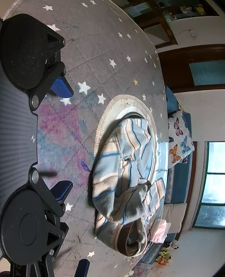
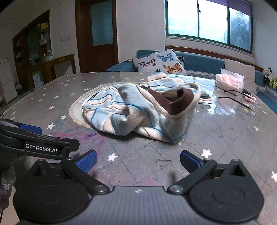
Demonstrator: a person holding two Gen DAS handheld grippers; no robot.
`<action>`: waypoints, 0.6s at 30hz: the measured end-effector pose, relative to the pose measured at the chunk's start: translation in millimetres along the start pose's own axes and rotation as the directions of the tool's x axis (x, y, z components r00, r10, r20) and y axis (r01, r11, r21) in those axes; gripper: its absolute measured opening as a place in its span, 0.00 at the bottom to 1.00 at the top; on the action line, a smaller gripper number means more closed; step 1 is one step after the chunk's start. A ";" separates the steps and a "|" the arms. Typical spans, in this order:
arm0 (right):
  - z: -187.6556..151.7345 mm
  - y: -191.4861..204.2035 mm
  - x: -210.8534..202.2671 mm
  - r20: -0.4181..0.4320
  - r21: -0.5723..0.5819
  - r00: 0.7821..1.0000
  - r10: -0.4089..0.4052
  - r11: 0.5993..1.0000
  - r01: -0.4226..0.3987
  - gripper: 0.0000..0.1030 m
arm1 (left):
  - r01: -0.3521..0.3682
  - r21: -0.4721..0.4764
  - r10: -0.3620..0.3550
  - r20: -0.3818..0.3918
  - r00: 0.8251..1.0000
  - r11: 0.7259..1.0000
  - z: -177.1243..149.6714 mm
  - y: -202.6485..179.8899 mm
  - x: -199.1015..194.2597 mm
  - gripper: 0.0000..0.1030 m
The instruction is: Fold clothes
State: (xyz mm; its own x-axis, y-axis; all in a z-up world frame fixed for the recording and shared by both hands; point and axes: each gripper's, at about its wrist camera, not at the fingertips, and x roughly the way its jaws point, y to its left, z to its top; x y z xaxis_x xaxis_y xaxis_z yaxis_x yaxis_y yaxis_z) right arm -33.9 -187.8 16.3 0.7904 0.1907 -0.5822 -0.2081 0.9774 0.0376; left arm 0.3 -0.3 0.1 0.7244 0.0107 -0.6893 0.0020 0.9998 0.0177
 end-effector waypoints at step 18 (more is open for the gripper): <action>-6.3 -2.5 -3.5 -0.007 -0.008 1.000 0.016 1.000 -0.016 1.00 | 0.008 0.041 -0.008 -0.006 1.000 0.999 -1.1 -11.6 -2.0 1.00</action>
State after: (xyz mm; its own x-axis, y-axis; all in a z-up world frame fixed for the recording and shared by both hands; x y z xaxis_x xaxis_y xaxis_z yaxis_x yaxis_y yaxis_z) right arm -39.8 -191.5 13.2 0.7828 0.2060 -0.5872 -0.2254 0.9734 0.0409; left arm -1.9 -11.9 0.5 0.7199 0.0029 -0.6941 0.0362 0.9985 0.0418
